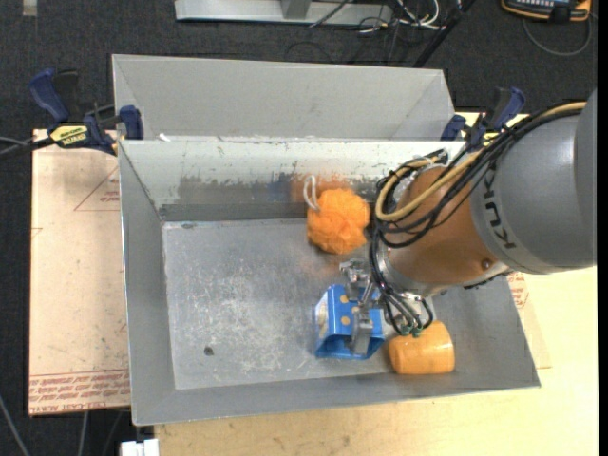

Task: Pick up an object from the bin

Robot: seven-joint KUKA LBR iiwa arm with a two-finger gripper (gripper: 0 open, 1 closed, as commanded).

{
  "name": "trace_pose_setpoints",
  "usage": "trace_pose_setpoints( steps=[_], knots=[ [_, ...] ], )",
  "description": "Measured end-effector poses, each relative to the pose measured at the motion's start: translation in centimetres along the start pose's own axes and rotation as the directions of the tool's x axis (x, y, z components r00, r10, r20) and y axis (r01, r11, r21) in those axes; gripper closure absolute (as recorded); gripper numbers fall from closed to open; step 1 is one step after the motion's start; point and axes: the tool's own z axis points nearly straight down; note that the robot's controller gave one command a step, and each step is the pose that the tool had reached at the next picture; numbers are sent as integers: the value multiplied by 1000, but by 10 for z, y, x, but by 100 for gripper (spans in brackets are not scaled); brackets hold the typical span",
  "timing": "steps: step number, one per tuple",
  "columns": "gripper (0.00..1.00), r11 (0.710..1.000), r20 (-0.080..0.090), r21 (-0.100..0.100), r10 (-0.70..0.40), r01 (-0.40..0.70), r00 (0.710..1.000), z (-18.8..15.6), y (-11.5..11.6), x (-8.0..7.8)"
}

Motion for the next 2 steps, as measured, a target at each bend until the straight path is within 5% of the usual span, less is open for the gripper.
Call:
trace_pose_setpoints(
  steps=[2],
  knots=[
    [100, 1000, 0, 0, 0, 0, 1000, 0, 0, 0]
  ],
)
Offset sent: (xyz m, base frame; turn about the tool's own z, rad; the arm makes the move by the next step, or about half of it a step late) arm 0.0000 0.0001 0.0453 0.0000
